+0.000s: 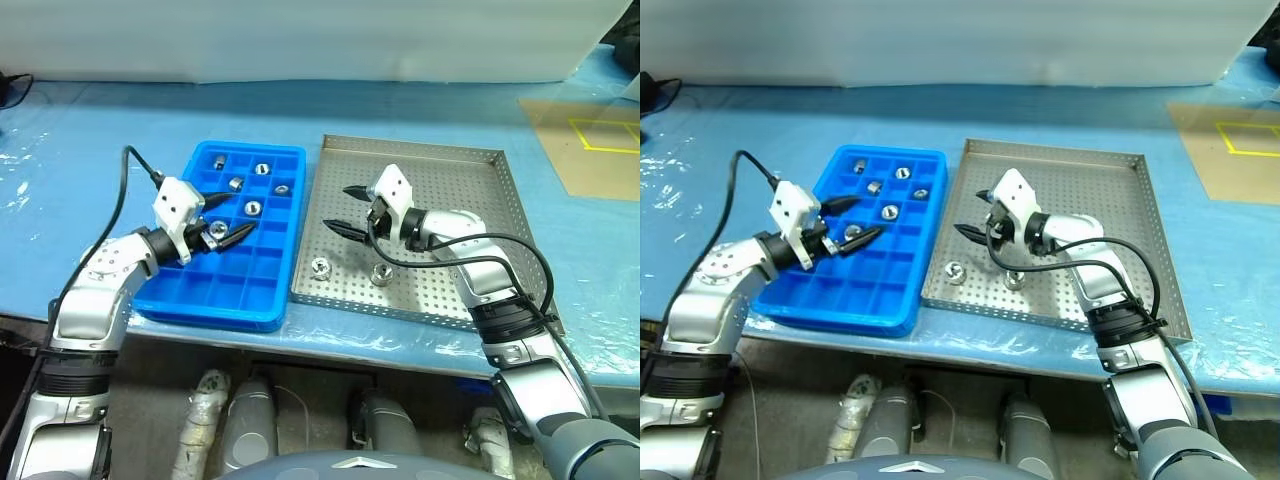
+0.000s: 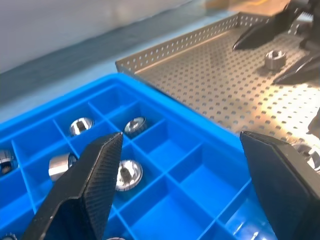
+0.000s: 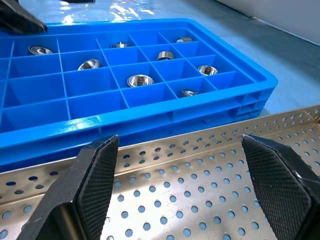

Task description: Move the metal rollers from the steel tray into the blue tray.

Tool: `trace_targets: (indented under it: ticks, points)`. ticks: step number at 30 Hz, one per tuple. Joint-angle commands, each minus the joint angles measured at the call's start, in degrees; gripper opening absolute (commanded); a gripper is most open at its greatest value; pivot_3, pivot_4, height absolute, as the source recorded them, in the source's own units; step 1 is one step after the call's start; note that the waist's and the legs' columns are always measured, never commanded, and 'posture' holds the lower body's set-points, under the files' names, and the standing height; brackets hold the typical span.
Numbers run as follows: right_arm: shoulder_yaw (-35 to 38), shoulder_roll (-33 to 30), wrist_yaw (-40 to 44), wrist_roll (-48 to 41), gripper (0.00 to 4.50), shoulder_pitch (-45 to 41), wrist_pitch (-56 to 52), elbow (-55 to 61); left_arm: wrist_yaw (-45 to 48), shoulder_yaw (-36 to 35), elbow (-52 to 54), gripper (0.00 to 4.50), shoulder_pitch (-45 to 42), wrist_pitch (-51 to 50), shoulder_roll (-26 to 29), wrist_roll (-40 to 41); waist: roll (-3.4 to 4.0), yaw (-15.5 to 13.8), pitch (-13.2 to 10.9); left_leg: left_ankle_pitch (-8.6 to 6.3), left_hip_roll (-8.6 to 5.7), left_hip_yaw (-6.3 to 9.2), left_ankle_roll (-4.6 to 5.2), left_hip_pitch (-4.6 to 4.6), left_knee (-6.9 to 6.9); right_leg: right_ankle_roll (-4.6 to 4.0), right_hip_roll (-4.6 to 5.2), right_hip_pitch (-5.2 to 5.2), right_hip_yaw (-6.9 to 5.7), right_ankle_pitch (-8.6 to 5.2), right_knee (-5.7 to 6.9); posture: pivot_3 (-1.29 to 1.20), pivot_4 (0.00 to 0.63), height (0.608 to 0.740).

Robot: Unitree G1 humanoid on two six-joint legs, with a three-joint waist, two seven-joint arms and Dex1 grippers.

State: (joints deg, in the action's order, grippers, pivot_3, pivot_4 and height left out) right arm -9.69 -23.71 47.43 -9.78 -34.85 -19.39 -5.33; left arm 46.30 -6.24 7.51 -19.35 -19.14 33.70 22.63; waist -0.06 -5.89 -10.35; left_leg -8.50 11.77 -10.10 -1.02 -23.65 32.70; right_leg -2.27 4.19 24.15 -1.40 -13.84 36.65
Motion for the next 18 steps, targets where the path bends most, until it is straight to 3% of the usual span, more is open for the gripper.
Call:
trace_targets:
  ticks: [1,11,18]
  points:
    - [2.77,-1.68,-0.13,-1.04,4.07,0.0,0.14,3.28,0.83,1.83,1.5,3.98,-2.6,-0.64,-0.68,0.75,0.0,0.12,0.0,0.0,0.0,0.0,0.0,0.0,0.03,0.0,0.0,-0.01,0.01,0.0,0.0,0.02,0.15,0.74]
    - [8.28,-7.44,-3.39,-1.72,4.07,8.25,-4.91,13.54,8.99,10.19,-8.78,3.98,-10.5,4.32,-4.46,-2.22,0.01,1.21,0.01,0.09,-0.01,-0.08,-0.14,0.05,0.02,0.01,-0.09,-0.03,0.08,0.01,-0.01,-0.18,0.15,0.74]
    - [13.81,-9.01,-8.75,-2.44,4.07,15.49,-10.07,22.95,10.99,15.11,-28.29,3.98,-21.11,13.75,-14.23,-7.88,0.01,3.03,0.02,0.05,-0.05,-0.11,-0.07,0.14,0.16,0.08,-0.05,-0.17,0.19,0.05,-0.03,-0.3,0.15,0.74]
